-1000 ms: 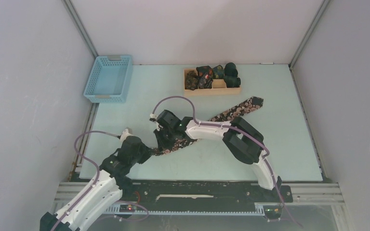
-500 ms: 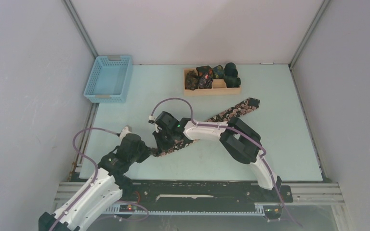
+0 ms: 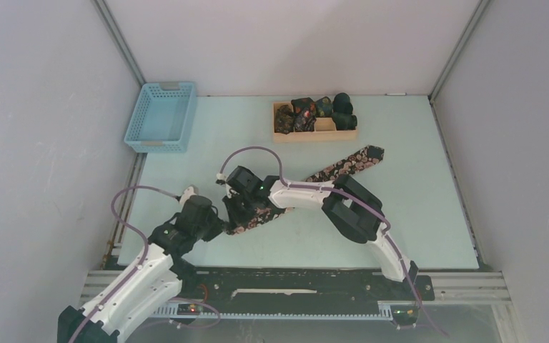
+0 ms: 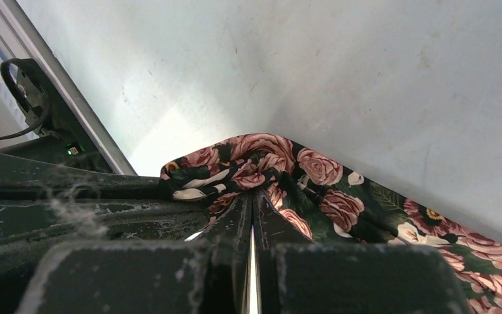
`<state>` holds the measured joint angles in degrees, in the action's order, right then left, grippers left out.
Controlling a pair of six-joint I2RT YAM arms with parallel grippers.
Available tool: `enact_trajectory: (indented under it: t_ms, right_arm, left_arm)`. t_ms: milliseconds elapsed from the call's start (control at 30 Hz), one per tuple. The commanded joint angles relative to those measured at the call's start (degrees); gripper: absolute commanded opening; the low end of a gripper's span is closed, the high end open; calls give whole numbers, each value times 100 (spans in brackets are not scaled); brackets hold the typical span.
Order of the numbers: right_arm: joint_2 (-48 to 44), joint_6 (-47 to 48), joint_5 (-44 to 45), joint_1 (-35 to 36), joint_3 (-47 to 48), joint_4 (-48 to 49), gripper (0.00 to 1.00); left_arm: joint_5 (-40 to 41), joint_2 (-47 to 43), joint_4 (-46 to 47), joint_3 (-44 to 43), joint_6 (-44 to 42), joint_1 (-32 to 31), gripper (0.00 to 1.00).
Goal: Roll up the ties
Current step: Roll the tie at the center of the board.
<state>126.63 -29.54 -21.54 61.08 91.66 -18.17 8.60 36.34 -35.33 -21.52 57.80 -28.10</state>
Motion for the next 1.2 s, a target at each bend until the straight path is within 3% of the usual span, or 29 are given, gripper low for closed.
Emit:
enact_trajectory:
  t_ms: [0,567,1167]
  right_arm:
    - [121,-24,-193,87,280,147,1]
    - [54,-69,-702,84,265,366,1]
    - [-399,-236,-773,-281,-568,747,1]
  left_arm:
    - [-134,14,79,-288,-144,15,0]
    - [-386,758,-33,-739,-369,-11,0]
    - [-500,2156,563,-1079,-375,-396,0]
